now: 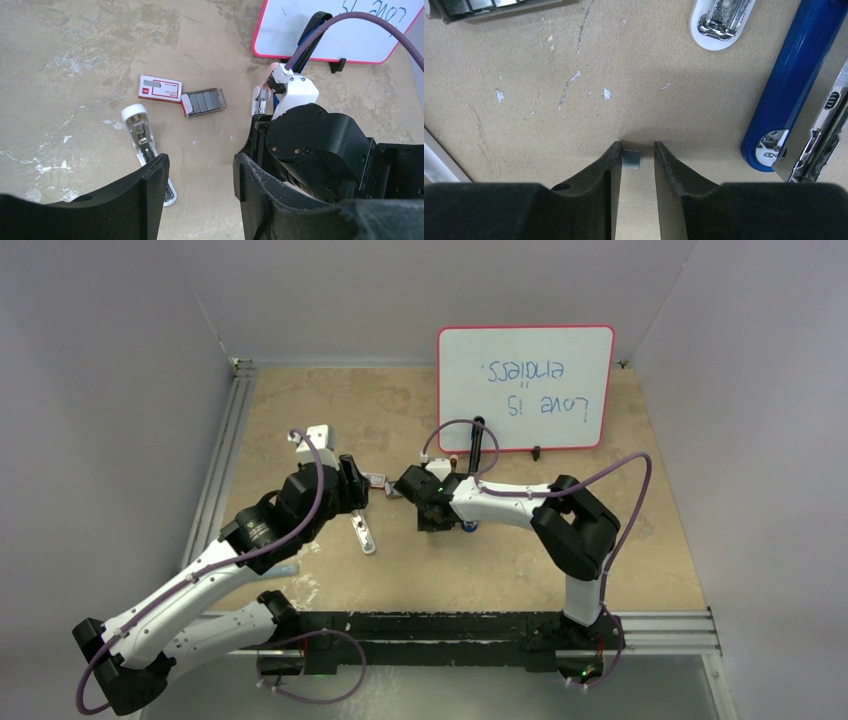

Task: Load the staples into the stapler

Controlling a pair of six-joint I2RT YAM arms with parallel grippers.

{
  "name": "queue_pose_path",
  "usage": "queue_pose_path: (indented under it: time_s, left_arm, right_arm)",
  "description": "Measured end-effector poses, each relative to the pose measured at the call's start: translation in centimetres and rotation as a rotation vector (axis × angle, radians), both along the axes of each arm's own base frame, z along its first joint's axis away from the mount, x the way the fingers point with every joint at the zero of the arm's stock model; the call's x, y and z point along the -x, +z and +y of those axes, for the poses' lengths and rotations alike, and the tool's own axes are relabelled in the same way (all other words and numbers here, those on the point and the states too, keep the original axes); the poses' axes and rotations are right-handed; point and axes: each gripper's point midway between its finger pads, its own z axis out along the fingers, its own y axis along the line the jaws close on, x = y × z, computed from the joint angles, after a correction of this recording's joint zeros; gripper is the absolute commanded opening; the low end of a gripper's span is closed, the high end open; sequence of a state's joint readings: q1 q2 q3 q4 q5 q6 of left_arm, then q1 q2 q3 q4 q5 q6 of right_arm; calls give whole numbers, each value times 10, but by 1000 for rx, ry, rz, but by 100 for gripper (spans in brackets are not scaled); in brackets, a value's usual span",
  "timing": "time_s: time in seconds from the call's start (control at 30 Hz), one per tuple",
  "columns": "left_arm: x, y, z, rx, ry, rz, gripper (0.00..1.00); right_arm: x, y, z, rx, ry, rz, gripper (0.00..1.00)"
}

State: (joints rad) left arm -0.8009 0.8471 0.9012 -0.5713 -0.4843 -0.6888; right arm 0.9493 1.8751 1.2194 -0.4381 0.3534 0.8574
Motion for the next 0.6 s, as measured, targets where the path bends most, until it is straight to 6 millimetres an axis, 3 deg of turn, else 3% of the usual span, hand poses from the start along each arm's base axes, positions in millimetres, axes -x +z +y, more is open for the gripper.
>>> queue_pose_path:
  time_s: [0.6]
  left_arm:
    - [1, 2, -1, 8, -8, -2, 50]
  right_arm:
    - [3, 1, 4, -46, -120, 21, 23]
